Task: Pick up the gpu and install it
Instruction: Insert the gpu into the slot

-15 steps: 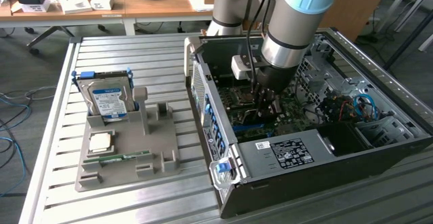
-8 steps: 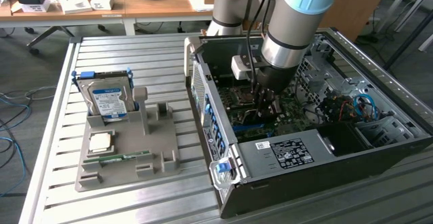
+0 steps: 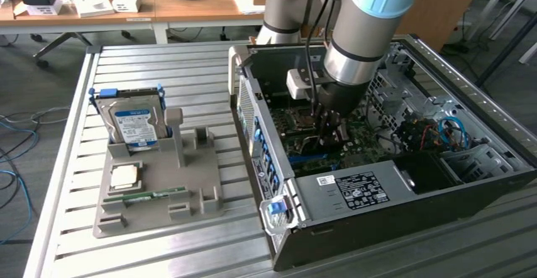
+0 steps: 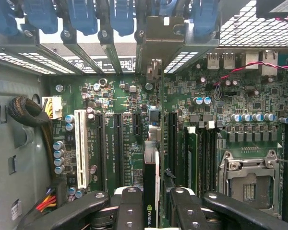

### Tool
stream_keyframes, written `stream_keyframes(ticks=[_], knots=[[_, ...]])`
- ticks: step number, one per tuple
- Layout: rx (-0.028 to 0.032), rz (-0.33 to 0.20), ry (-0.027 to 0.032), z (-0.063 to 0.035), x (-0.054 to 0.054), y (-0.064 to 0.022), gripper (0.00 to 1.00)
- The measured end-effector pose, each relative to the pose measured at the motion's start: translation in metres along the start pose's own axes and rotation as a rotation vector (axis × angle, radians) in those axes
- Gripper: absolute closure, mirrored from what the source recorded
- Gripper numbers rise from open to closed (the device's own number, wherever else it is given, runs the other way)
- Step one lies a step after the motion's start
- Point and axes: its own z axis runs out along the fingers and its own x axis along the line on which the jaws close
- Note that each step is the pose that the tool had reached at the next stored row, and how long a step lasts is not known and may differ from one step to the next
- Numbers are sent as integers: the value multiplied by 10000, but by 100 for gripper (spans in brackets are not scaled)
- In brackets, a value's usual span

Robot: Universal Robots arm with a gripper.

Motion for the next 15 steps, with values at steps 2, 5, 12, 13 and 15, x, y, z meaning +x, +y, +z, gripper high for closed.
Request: stream_keyframes(ticks=[2,5,12,13,15], knots=[[0,0,1,2,1,0,74],[0,0,0,3,0,0,74],[0,-18,0,3,0,0,74],[-1,-34,0,3,0,0,74],[-3,-80,-4,3,0,0,74]])
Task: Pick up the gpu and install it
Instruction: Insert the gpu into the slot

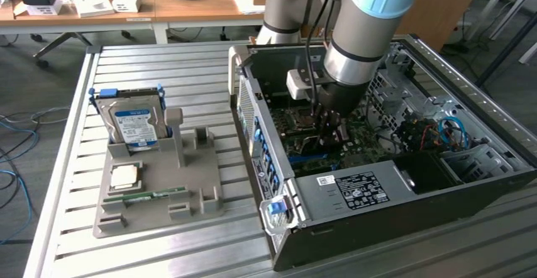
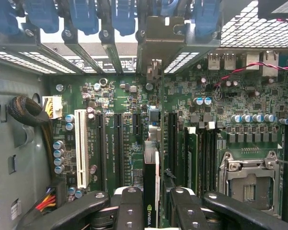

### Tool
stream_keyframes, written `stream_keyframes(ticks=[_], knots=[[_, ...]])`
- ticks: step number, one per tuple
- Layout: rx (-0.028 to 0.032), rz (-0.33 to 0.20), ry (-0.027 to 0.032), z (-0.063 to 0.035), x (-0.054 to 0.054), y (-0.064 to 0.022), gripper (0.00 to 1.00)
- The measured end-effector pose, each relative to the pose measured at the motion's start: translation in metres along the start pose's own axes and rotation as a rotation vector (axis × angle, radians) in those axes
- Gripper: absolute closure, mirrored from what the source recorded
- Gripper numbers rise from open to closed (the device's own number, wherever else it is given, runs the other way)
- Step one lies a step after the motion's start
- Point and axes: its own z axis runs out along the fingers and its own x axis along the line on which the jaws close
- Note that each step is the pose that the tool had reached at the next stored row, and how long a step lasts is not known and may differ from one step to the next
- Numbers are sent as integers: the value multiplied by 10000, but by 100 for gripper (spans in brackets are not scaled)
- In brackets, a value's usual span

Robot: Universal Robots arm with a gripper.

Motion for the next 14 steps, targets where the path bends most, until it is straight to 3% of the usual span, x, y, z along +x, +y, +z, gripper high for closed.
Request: stream_keyframes(ticks=[5,14], knots=[[-14,-227,-69,-1,0,0,74],[-15,-240,-71,0,3,0,74]])
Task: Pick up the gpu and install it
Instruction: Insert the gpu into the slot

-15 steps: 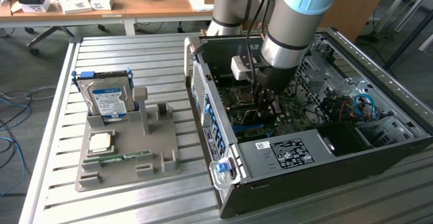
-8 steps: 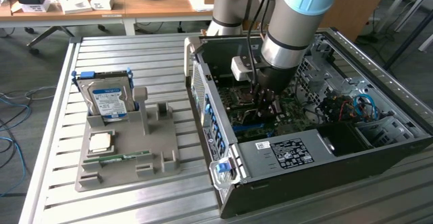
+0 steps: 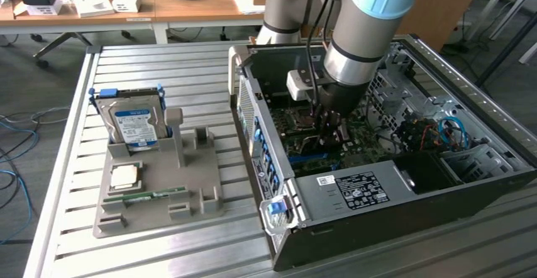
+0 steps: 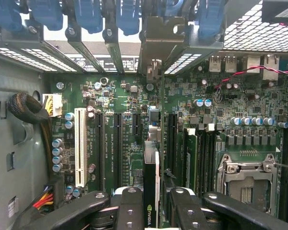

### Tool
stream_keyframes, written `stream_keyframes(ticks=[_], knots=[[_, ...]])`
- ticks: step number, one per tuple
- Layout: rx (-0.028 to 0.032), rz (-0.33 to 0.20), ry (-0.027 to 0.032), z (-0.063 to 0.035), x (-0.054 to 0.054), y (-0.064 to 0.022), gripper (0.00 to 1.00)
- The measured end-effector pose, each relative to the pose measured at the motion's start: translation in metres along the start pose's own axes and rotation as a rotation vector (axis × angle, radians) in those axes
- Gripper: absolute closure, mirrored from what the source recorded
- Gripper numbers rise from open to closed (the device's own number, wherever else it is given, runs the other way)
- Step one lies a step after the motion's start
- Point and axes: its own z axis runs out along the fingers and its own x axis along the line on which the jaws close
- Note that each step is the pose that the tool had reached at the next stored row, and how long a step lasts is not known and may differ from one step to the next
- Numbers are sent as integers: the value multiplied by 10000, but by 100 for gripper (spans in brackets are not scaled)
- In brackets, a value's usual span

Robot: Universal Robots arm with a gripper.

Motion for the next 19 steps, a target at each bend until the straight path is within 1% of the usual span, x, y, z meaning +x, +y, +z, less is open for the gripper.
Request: stream_keyframes(ticks=[4,11,19], knots=[[0,2,5,0,0,0,74],[1,6,45,0,0,0,74],[5,75,47,0,0,-6,74]])
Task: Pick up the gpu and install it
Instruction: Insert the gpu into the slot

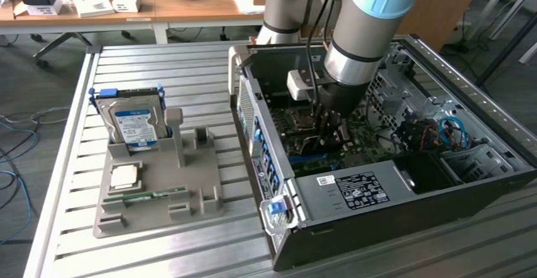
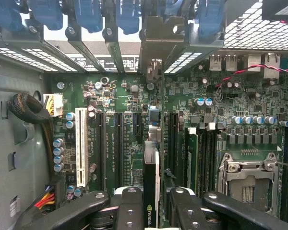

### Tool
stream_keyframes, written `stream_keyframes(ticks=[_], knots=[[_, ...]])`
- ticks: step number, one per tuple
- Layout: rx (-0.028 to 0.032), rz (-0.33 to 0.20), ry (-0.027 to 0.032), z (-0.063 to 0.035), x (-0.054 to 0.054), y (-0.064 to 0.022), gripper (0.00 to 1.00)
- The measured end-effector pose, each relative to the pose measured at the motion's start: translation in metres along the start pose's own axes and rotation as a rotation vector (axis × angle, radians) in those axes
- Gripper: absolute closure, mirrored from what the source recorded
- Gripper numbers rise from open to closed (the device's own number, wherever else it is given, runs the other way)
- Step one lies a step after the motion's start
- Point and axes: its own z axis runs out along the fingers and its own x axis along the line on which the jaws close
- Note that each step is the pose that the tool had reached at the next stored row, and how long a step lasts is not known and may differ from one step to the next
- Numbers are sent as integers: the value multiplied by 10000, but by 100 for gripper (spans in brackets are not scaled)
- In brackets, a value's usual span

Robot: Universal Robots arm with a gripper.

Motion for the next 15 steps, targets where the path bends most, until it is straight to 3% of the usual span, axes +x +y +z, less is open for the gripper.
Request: stream_keyframes(ticks=[10,15], knots=[[3,67,4,0,0,-2,74],[8,136,38,1,-1,-3,74]])
